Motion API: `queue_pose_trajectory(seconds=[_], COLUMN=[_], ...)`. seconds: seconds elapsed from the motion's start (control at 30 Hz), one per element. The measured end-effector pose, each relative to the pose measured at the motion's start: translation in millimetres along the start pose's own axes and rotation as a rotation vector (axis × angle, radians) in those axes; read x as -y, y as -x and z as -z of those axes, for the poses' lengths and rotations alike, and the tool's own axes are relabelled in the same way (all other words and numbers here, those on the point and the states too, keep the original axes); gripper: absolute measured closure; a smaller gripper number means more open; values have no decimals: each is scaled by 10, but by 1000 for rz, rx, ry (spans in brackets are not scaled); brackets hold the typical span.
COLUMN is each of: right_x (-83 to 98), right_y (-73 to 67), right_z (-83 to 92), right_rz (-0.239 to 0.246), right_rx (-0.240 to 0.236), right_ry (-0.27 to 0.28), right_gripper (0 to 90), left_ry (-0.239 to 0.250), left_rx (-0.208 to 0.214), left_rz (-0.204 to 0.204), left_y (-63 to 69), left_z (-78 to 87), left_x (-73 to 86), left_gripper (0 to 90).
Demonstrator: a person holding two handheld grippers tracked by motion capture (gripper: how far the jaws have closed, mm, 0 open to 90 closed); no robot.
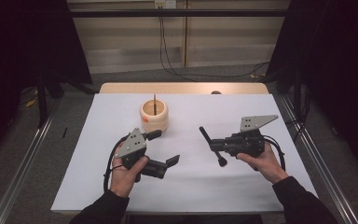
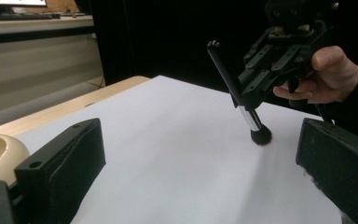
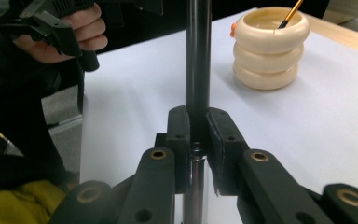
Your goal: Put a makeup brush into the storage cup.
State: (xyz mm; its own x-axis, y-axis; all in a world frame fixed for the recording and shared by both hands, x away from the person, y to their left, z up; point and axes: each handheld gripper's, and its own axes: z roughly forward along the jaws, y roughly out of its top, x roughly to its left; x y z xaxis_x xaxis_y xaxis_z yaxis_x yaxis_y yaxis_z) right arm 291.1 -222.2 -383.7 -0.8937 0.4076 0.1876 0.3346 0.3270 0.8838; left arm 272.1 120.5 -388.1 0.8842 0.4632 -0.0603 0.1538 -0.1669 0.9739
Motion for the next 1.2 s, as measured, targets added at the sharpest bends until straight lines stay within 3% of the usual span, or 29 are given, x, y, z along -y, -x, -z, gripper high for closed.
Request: queue_pose_trajectory(seconds=[0.2, 0.37, 0.4, 0.5, 0.63, 0.77, 0.93, 1.2], right_x=[-61, -100, -107, -120, -145, -166, -156, -169], right_y=[-32, -79, -91, -106, -100, -113, -128, -155], right_z=[-42, -99, -113, -145, -181, -217, -293, -388], right_rz=[18, 60, 72, 100, 104, 126, 155, 192], right_rx=[-9, -17, -16, -26, -18, -35, -62, -80], right_ry=[-105, -196, -221, -271, -314, -372, -456, -533], right_gripper=[801, 802, 802, 802, 802, 801, 801, 801], left_ry=[-20, -44, -63, -76, -90, -116, -148, -189], left_rx=[23, 52, 37, 62, 76, 59, 77, 102], left_rz=[3, 13, 6, 5, 8, 5, 2, -5], left_y=[6, -1, 2, -1, 7, 7, -15, -28], left_z=[-16, -48, -46, -73, -98, -127, -160, -218], left_x=[9, 27, 25, 40, 51, 71, 87, 92], left_gripper=[9, 9, 9, 10, 11, 19, 49, 61])
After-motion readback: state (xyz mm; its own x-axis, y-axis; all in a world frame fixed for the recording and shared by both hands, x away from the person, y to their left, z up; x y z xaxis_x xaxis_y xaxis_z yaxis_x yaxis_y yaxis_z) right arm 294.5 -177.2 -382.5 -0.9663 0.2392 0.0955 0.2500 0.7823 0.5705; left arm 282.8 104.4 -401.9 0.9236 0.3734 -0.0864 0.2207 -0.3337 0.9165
